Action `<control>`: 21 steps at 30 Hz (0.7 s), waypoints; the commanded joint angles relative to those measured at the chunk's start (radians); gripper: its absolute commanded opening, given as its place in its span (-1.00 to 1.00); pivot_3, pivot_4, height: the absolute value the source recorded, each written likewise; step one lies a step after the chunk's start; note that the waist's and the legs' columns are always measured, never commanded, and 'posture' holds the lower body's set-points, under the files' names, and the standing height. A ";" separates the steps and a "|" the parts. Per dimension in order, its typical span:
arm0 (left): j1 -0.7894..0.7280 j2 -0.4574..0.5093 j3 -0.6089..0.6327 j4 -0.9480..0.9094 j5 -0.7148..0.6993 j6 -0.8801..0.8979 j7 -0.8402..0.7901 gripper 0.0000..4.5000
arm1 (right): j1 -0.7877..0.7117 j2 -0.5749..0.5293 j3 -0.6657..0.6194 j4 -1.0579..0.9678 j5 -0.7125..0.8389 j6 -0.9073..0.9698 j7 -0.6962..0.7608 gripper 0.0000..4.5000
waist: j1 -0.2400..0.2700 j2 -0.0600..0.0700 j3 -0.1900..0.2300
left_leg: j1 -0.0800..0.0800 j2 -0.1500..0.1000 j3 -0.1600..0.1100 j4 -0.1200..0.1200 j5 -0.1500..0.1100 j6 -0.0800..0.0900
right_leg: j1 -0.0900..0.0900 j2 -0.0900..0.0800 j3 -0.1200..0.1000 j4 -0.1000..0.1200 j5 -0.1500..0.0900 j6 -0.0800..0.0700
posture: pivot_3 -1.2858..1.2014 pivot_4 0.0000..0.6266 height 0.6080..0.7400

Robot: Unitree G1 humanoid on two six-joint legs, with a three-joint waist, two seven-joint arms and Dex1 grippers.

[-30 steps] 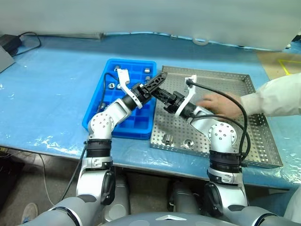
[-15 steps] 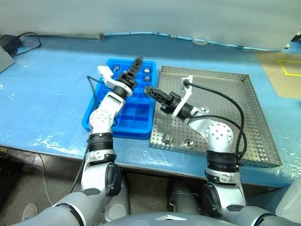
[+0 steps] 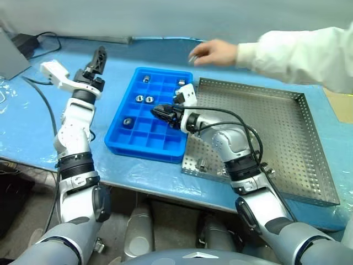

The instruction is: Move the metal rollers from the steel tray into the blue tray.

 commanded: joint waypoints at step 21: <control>-0.003 -0.050 -0.087 0.005 0.035 -0.017 -0.017 0.88 | 0.014 0.036 -0.018 0.004 -0.190 -0.137 0.033 0.77 | 0.023 -0.001 0.000 | 0.003 0.000 -0.003 0.000 0.001 -0.001 | -0.002 0.000 0.002 0.015 -0.005 0.005 | 0.17 -0.52 1.00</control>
